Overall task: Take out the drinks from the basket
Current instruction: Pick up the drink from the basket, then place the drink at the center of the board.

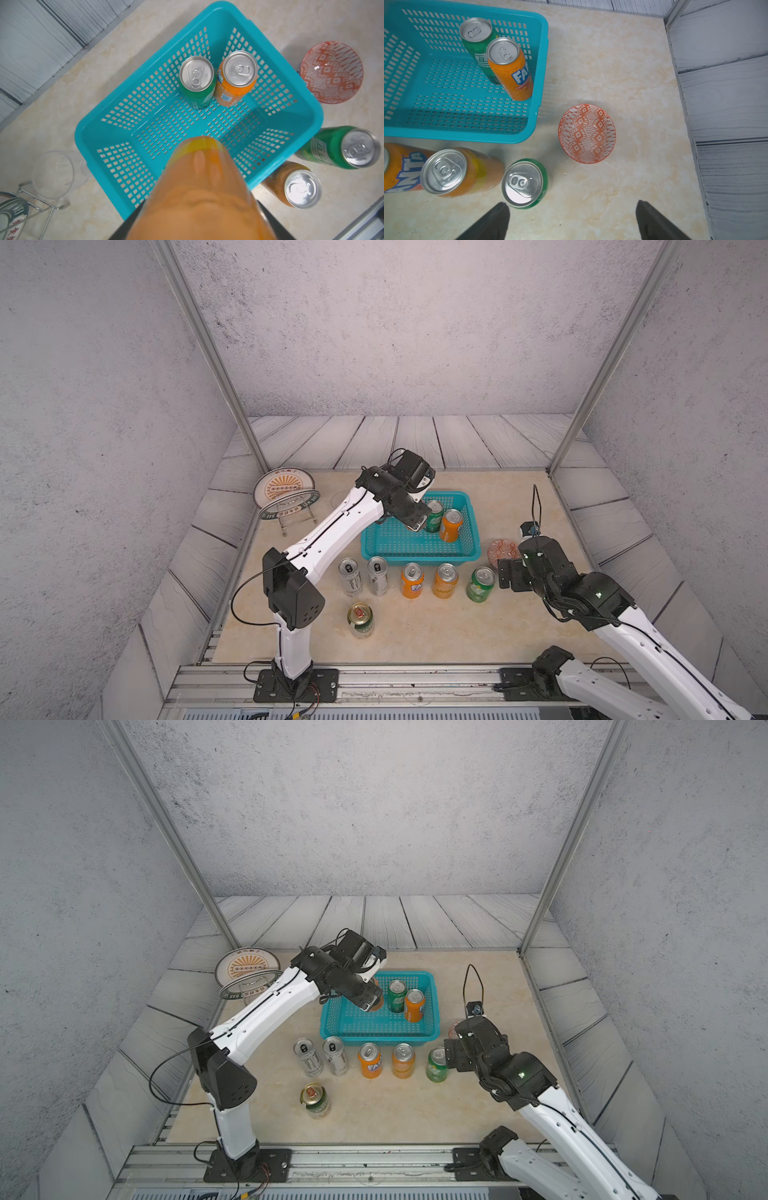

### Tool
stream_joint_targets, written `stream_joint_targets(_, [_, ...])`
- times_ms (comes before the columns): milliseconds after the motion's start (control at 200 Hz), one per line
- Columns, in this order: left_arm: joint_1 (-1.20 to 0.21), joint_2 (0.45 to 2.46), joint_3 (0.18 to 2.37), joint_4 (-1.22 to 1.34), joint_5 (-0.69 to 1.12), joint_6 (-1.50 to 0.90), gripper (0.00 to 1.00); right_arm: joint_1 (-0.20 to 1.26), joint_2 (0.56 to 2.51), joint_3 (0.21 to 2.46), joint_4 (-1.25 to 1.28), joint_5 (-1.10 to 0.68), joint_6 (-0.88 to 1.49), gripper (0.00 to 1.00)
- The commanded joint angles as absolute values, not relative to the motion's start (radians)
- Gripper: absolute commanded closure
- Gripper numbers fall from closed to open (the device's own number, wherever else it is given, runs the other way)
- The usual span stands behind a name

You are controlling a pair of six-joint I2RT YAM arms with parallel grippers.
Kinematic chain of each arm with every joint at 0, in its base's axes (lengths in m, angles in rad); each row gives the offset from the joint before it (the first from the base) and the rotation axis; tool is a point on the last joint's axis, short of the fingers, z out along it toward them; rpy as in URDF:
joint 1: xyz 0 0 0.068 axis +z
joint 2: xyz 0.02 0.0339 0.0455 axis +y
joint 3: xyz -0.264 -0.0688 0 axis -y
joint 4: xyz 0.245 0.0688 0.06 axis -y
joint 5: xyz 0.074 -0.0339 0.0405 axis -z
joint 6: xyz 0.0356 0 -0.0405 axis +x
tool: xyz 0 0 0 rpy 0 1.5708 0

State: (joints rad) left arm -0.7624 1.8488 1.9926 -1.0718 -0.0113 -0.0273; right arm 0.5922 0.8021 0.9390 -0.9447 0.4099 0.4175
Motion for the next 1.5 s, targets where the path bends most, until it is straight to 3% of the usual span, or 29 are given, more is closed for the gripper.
stream_joint_targets(0, [-0.793,1.752,1.981,-1.053,-0.046,-0.039,0.34,0.590,0.783,0.931,-0.967,0.415,0.427,0.01])
stream_joint_targets(400, [-0.908,1.587,1.873,-1.100,-0.099,-0.077,0.34,0.589,0.772,0.928,-0.976,0.408,0.436,0.01])
stream_joint_targets(961, [-1.066,1.335,1.494,-1.034,-0.129,-0.180,0.34,0.589,0.781,0.923,-0.971,0.393,0.446,0.01])
stream_joint_targets(1491, [-1.140,1.327,1.312,-1.000,-0.190,-0.283,0.34,0.589,0.782,0.925,-0.972,0.395,0.448,0.01])
